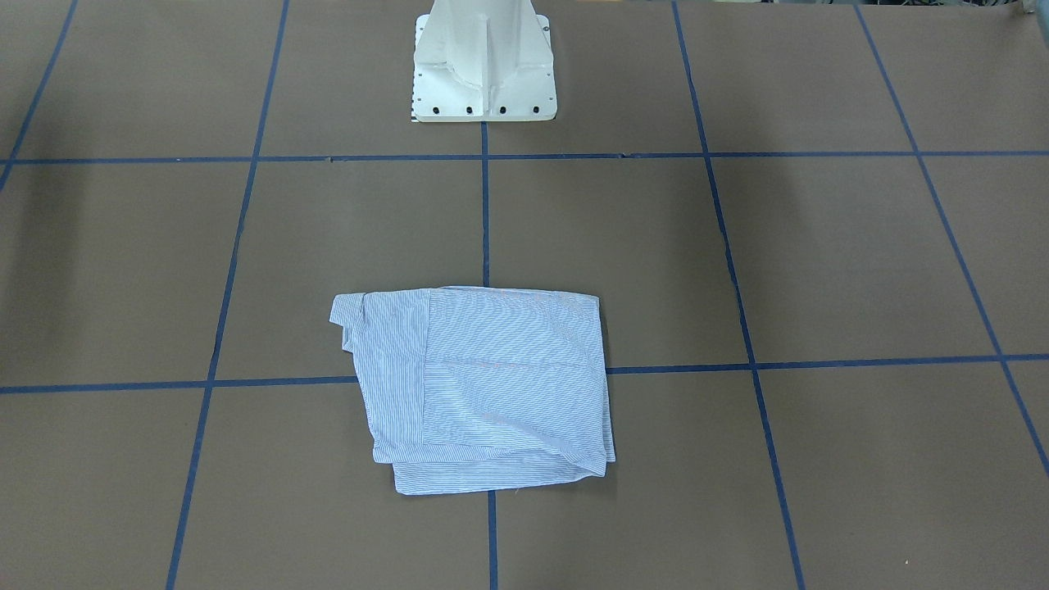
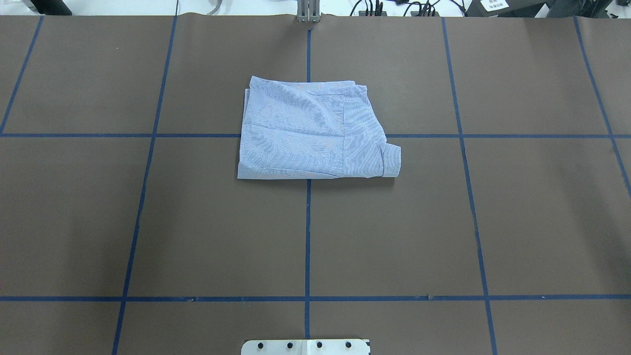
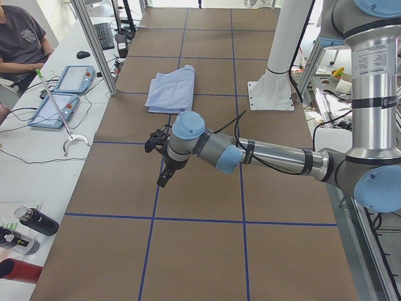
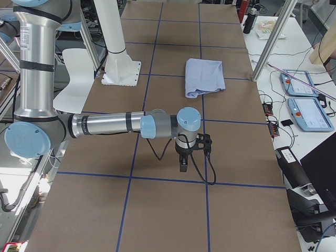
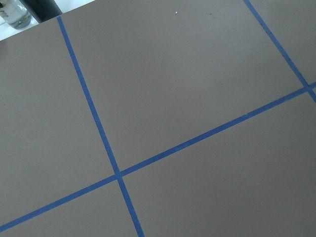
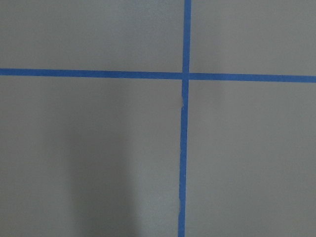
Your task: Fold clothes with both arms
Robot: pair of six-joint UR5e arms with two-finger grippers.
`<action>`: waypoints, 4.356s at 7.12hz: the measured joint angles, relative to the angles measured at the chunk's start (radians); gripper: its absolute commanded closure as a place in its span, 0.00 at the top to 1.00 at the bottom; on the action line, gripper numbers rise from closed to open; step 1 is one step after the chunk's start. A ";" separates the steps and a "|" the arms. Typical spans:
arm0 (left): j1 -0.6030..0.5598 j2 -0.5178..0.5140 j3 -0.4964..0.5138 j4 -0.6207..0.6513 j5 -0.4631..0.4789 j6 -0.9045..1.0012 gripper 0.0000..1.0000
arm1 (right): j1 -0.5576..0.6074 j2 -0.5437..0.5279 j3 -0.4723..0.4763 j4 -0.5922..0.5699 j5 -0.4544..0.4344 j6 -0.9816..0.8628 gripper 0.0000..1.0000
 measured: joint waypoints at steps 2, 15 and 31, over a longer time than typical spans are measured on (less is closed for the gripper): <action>0.000 0.000 0.046 -0.005 -0.001 -0.001 1.00 | -0.010 0.008 0.001 -0.001 0.007 0.001 1.00; -0.008 0.010 0.065 -0.017 -0.031 -0.234 1.00 | -0.007 0.014 0.013 0.001 0.073 -0.008 1.00; -0.004 0.024 -0.011 -0.021 -0.037 -0.234 1.00 | -0.006 0.005 0.040 0.000 0.048 0.002 1.00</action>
